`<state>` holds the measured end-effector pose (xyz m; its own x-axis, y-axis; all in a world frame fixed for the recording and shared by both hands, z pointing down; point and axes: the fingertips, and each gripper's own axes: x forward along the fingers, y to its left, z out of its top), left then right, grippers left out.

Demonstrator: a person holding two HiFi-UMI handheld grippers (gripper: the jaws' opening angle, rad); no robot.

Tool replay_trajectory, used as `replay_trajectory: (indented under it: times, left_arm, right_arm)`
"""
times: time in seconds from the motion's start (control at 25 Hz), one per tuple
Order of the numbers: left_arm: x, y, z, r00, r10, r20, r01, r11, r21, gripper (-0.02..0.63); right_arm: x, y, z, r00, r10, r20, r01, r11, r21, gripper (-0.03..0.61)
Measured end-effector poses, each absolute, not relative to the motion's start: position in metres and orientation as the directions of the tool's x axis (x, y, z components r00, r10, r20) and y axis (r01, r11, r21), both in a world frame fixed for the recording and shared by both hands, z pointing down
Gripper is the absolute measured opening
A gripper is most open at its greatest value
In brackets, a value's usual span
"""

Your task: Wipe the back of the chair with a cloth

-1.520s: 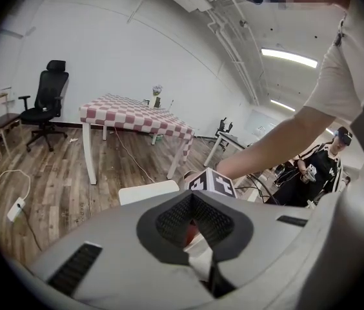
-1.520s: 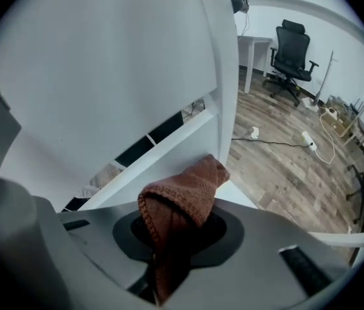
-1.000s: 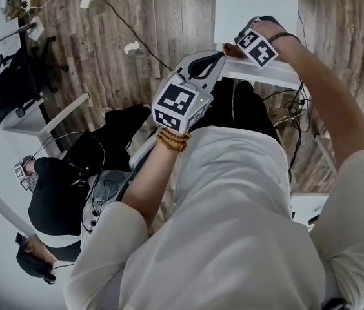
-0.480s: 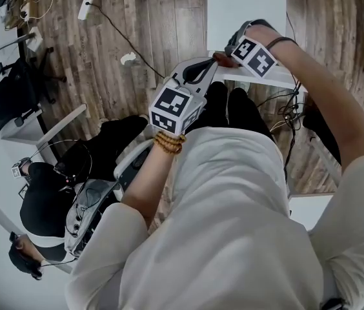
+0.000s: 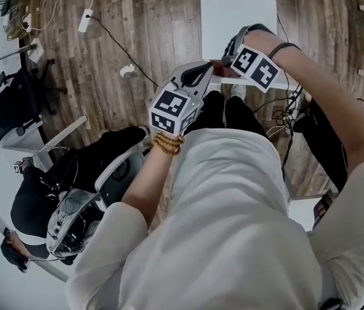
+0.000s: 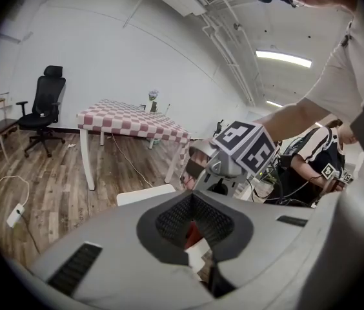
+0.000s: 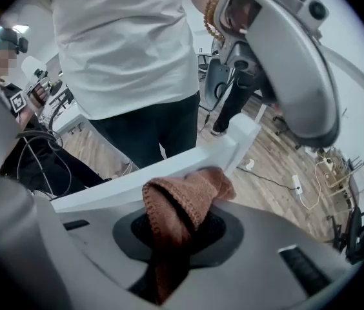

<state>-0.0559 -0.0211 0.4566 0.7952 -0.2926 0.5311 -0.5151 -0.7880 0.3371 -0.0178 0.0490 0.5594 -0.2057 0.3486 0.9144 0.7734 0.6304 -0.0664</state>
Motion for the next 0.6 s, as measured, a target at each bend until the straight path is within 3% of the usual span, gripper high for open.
replay_trajectory:
  times: [0.28, 0.6]
  left_arm:
    - [-0.048, -0.021, 0.456, 0.795, -0.281, 0.538, -0.51, -0.789, 0.342, 0.031]
    - [-0.042, -0.025, 0.464, 0.798, -0.279, 0.534, -0.509, -0.788, 0.348, 0.031]
  right_arm:
    - [-0.008, 0.05, 0.547, -0.204, 0.336, 0.92, 0.773, 0.631, -0.059, 0.078]
    - [0.003, 0.053, 0.592, -0.163, 0.371, 0.914, 0.756, 0.642, -0.126, 0.078]
